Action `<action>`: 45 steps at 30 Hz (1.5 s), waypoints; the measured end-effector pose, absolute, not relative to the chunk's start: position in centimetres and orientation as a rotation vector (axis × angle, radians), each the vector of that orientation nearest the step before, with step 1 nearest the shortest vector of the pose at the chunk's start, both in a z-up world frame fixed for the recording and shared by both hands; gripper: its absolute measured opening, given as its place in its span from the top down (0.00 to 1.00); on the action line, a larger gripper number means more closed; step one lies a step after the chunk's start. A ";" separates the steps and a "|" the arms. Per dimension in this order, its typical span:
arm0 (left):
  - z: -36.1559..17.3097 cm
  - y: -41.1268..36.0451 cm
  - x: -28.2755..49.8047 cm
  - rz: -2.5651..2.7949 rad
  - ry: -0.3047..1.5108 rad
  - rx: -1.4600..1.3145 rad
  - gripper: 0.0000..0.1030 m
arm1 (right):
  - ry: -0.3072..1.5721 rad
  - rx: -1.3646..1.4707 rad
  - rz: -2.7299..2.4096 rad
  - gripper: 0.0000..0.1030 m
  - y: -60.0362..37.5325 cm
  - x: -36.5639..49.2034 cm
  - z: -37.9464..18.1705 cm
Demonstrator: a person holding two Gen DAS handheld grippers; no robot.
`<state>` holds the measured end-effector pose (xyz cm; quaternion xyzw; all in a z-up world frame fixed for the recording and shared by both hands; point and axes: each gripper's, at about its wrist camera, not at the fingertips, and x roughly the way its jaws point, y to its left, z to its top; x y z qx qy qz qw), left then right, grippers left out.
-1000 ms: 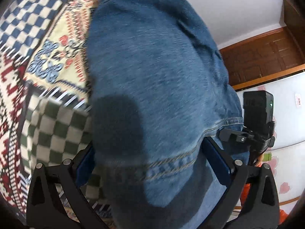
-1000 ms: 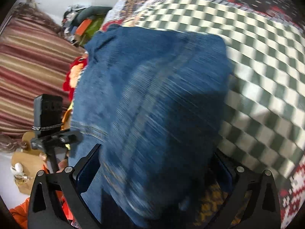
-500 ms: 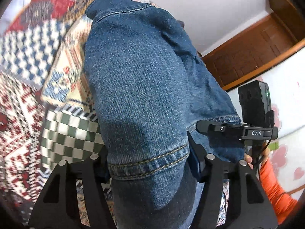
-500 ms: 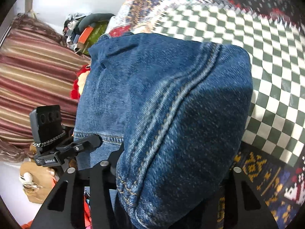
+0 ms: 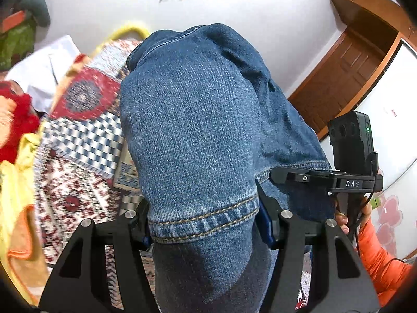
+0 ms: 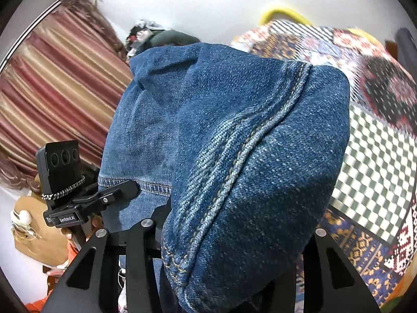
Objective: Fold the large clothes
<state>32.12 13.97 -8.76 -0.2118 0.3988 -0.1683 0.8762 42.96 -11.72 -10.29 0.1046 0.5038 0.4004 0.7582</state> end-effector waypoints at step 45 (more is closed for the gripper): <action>-21.2 18.1 21.3 0.012 1.013 -0.163 0.18 | 1.116 -0.272 0.823 0.37 -0.4 34.3 -19.4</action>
